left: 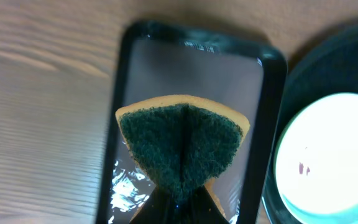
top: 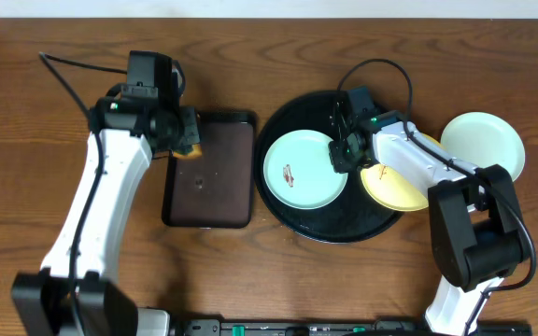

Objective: Clean dirty plates on tray and stack at the side
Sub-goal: 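Scrub the pale green plate with the sponge in the left gripper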

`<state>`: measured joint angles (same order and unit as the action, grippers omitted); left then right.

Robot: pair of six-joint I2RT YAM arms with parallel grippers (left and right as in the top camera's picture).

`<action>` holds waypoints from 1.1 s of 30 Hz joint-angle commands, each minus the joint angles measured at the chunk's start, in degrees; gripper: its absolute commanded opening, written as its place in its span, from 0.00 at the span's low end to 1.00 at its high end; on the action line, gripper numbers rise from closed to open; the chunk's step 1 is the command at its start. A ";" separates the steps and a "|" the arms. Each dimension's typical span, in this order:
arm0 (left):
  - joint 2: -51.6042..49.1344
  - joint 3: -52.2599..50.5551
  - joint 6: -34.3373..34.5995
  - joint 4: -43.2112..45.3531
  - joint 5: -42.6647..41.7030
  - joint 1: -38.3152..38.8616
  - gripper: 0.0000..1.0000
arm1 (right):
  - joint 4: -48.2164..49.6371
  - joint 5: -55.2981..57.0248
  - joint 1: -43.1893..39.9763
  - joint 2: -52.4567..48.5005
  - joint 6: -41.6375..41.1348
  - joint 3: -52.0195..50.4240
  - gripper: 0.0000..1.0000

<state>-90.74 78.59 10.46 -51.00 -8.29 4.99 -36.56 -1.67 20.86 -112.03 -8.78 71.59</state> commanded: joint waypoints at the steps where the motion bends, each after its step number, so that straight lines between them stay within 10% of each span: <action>1: -0.92 1.79 -0.96 -0.17 -6.29 0.46 0.07 | -0.02 0.15 0.35 -0.17 -0.37 -0.20 0.25; 6: -0.96 1.75 -0.96 -0.09 -5.62 4.37 0.08 | 0.00 0.15 0.35 -0.17 -0.37 -0.20 0.01; 33: -14.62 -7.56 13.90 22.62 4.96 26.84 0.07 | -0.07 0.13 0.35 -0.17 -0.37 -0.20 0.01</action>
<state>-103.42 71.61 22.17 -29.21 -5.32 31.79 -36.45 -2.35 20.86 -111.81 -9.19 71.61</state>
